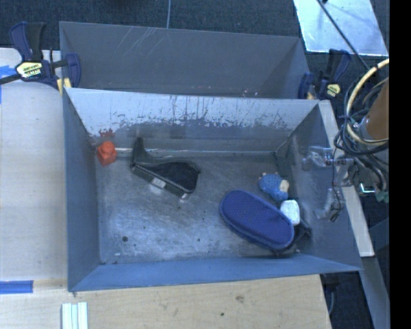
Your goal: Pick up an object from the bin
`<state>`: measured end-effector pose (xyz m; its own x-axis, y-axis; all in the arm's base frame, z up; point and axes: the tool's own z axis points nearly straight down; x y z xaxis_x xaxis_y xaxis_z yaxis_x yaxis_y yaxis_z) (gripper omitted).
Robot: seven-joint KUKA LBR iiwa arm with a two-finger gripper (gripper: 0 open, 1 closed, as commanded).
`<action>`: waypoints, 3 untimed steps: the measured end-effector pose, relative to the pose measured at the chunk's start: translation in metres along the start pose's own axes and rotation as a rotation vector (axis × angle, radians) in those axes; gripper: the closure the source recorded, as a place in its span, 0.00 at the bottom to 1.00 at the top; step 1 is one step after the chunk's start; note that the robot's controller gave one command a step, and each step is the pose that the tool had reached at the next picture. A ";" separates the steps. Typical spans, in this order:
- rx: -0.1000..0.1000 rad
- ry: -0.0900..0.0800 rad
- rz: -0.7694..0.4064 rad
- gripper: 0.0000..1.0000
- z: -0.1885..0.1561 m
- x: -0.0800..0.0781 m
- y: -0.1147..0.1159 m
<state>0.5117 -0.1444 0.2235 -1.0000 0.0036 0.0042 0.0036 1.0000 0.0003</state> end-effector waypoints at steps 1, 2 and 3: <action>-0.001 -0.003 -0.250 0.00 0.125 -0.038 0.011; 0.002 -0.015 -0.597 0.00 0.150 -0.087 0.022; 0.005 -0.017 -0.596 1.00 0.148 -0.088 0.021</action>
Offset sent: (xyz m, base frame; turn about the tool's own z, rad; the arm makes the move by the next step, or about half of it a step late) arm 0.0369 0.0107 -0.1223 -0.2502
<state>0.5987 -0.1241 0.0750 -0.8296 -0.5582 -0.0116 -0.5582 0.8297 -0.0070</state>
